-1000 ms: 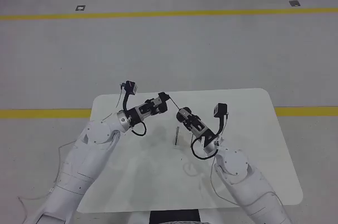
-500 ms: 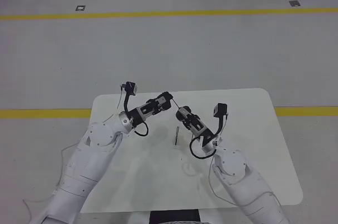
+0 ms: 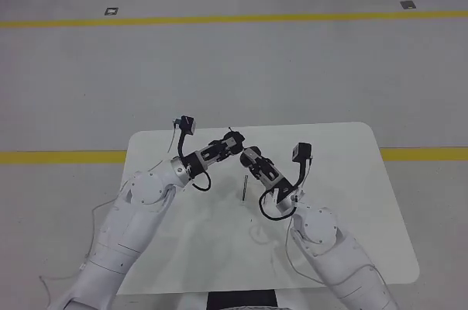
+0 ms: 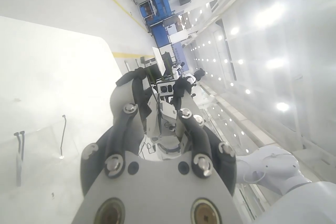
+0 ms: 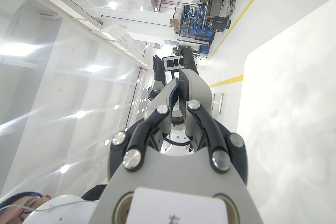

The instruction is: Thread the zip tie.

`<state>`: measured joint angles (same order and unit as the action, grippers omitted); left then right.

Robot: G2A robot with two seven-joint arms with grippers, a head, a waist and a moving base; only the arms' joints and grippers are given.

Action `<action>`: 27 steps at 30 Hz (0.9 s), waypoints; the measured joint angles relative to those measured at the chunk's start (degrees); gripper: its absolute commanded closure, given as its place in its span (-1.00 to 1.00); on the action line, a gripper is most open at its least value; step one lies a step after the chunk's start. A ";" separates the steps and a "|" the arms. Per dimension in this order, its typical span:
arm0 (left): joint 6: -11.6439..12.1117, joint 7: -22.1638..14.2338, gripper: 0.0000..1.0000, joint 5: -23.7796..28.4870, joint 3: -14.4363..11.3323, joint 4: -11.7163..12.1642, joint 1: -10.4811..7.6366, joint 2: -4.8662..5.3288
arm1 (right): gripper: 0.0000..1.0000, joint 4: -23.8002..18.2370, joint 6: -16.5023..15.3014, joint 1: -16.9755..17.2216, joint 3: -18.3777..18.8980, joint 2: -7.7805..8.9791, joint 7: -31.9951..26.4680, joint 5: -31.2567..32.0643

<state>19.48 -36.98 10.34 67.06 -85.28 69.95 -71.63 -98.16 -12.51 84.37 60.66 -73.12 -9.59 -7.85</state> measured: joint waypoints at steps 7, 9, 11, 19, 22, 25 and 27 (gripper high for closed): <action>0.00 -0.73 0.76 -0.16 0.47 0.42 0.16 -0.57 | 1.00 0.10 0.29 0.06 0.18 -0.18 0.26 0.55; 0.00 -0.96 0.76 -0.21 0.62 0.52 0.23 -0.73 | 1.00 0.15 0.28 0.00 0.21 -0.25 0.35 0.58; 0.00 -1.11 0.72 -0.29 0.77 0.60 0.27 -0.86 | 1.00 0.18 0.21 -0.05 0.21 -0.32 0.45 0.61; 0.00 -1.66 0.82 -0.87 1.27 1.16 0.47 -1.39 | 1.00 0.59 -0.02 -0.16 0.36 -0.56 0.66 0.85; 0.00 -1.91 0.90 -0.96 1.38 1.34 0.47 -1.57 | 1.00 0.71 0.11 -0.23 0.41 -0.63 0.35 0.89; 0.00 -2.15 0.90 -1.02 1.52 1.51 0.44 -1.74 | 1.00 0.82 0.19 -0.27 0.45 -0.69 0.01 0.94; 0.00 -2.22 0.94 -1.14 1.65 1.61 0.42 -1.85 | 1.00 0.88 0.20 -0.31 0.43 -0.74 -0.17 1.01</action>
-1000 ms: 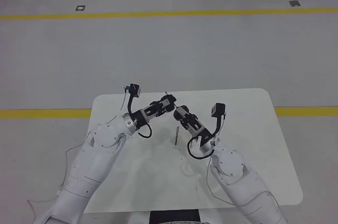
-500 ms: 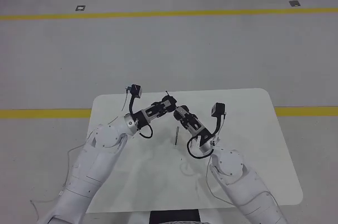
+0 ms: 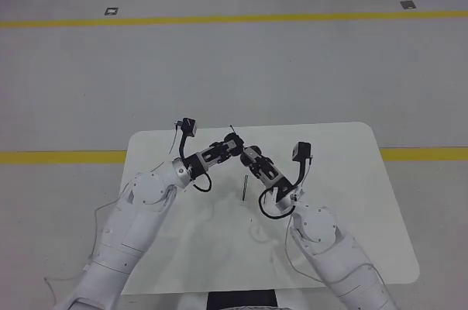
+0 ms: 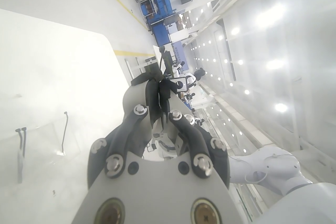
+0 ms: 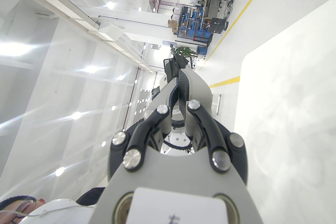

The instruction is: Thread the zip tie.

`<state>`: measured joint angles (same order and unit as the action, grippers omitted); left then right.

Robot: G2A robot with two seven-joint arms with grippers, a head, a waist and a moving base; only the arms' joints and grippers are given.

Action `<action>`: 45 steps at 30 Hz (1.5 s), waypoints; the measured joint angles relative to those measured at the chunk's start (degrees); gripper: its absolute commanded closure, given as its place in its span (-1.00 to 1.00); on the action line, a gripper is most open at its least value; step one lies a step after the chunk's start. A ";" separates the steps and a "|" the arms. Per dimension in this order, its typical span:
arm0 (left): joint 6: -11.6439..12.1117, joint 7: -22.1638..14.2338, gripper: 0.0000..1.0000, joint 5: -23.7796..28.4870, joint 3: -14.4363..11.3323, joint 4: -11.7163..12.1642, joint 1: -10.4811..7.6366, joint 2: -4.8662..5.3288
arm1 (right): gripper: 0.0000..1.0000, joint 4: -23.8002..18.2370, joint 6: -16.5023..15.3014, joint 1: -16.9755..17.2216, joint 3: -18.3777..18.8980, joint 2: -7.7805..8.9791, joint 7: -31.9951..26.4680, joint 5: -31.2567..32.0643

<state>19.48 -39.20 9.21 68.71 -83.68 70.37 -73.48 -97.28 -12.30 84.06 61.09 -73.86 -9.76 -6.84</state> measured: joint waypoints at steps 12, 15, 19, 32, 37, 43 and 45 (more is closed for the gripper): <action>0.00 -0.53 1.00 -0.10 0.93 -0.06 0.51 -0.56 | -1.00 0.24 -0.51 -0.02 0.36 -0.23 -0.54 0.31; 0.00 -1.12 1.00 0.17 1.31 -0.02 0.57 -0.66 | -1.00 0.14 -0.88 0.30 0.62 -0.26 -0.32 0.19; 0.00 -3.29 1.00 2.31 2.91 0.26 0.57 -0.67 | -1.00 0.11 -1.44 0.98 1.65 -0.13 -0.78 0.13; 0.00 -32.04 1.00 25.61 10.38 8.16 -1.61 -1.57 | -1.00 3.26 -7.19 0.38 6.17 0.79 -11.00 -2.74; 0.00 -40.46 1.00 27.14 8.89 13.78 -3.77 -1.77 | -1.00 3.17 -7.18 -0.70 6.06 0.81 -13.72 -2.04; 0.00 -40.13 1.00 27.17 8.83 13.78 -3.75 -1.77 | -1.00 3.17 -7.18 -0.67 6.06 0.81 -13.66 -2.06; -0.05 -40.09 1.00 27.21 8.78 13.73 -3.71 -1.77 | -1.00 3.15 -7.18 -0.68 6.06 0.81 -13.66 -2.04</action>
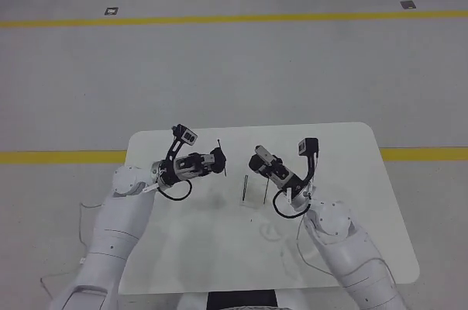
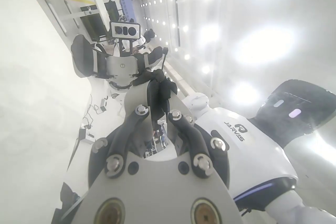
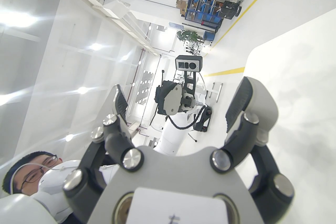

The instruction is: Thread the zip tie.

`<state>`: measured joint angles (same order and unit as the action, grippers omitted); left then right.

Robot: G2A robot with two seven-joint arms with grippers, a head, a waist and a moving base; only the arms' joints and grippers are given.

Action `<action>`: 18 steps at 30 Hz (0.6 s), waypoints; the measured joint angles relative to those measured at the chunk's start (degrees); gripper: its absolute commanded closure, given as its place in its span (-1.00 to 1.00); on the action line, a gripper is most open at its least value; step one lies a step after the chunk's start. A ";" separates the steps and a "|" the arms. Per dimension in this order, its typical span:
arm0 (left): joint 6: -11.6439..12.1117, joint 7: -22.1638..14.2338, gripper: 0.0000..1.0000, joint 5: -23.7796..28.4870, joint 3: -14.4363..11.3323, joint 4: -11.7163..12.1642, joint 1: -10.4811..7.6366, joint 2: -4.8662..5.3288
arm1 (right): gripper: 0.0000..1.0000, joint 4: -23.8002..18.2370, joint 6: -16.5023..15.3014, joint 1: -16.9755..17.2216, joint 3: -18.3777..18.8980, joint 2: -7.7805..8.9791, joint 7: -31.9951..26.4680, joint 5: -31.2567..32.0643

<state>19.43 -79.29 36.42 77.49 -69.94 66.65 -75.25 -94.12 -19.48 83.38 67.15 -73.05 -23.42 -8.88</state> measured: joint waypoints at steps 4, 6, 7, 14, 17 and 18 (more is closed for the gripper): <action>-3.16 0.71 1.00 4.10 -1.63 -1.87 1.00 -0.03 | -1.00 -2.09 0.00 -0.86 -0.37 -0.06 -1.47 1.18; -5.46 -0.36 1.00 5.16 -3.27 -2.98 0.96 0.43 | -1.00 -2.19 0.00 -1.62 -0.55 -0.14 -2.57 2.20; -6.50 -0.42 1.00 5.50 -4.03 -3.34 0.88 0.73 | -1.00 -2.14 0.00 -1.91 -0.58 -0.21 -2.67 2.29; -9.94 -0.35 1.00 5.95 -9.13 -4.63 0.02 4.27 | -1.00 -1.86 0.00 -4.84 -1.68 -0.79 -3.88 4.61; -9.05 -0.35 1.00 5.41 -11.01 -4.70 -0.48 5.91 | -1.00 -1.48 0.00 -6.19 -2.24 -1.06 -4.81 4.78; -8.71 -0.35 1.00 5.19 -11.84 -4.84 -0.67 6.57 | -1.00 -1.54 0.00 -6.65 -2.39 -1.13 -5.39 4.95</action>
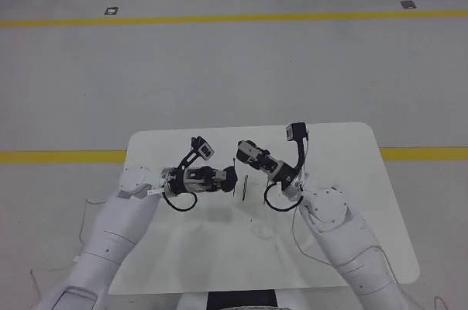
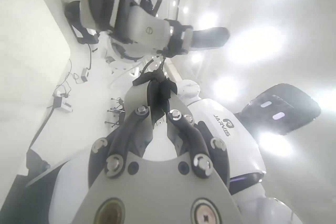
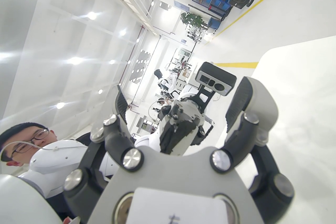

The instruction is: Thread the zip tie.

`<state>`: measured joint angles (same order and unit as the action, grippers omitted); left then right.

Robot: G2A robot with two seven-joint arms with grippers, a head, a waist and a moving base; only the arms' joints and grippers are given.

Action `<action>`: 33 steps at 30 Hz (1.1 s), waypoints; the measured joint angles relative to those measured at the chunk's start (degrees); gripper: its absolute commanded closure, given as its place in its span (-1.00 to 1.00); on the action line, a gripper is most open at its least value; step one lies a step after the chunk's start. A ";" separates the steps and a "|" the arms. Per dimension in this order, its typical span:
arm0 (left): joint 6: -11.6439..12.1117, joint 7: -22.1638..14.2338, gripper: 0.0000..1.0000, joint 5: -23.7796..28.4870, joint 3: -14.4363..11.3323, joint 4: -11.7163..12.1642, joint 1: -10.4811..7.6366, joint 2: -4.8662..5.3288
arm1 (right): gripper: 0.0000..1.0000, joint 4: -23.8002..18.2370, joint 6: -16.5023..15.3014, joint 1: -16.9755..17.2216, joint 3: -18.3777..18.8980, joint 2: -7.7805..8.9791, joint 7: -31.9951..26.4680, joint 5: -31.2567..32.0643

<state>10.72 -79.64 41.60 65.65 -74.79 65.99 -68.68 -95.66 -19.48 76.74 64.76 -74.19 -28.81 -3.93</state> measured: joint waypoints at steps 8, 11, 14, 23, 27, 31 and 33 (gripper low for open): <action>0.88 0.00 1.00 0.56 -2.25 -0.91 -0.33 1.48 | -1.00 -0.36 0.00 -0.34 -0.20 -0.07 -1.09 -0.17; 0.51 1.31 1.00 0.07 -2.37 -1.69 -0.09 1.53 | -1.00 -0.23 0.25 -0.09 -0.31 0.00 -1.10 0.76; -0.05 1.56 1.00 -0.99 -1.74 -2.38 -0.15 1.96 | -1.00 0.30 0.08 -0.09 0.01 0.18 -1.79 1.61; -0.40 0.58 1.00 -1.33 -0.16 -2.65 -0.18 2.94 | -1.00 -0.63 0.00 0.14 1.27 0.61 -3.11 1.17; 0.48 0.56 1.00 -2.54 -0.15 -3.07 -0.31 3.09 | -1.00 -0.84 0.00 0.08 1.57 0.73 -3.77 1.69; 0.40 0.62 1.00 -2.45 -0.18 -3.10 -0.27 3.08 | -1.00 -0.83 0.00 0.09 1.56 0.73 -3.72 1.67; 0.02 1.99 1.00 -2.53 -0.45 -3.83 0.01 3.08 | -1.00 -1.00 0.02 0.24 1.42 0.74 -3.50 1.94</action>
<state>10.74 -77.65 39.07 65.19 -78.62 65.99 -65.61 -96.66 -19.46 76.98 66.18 -73.45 -32.31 -1.99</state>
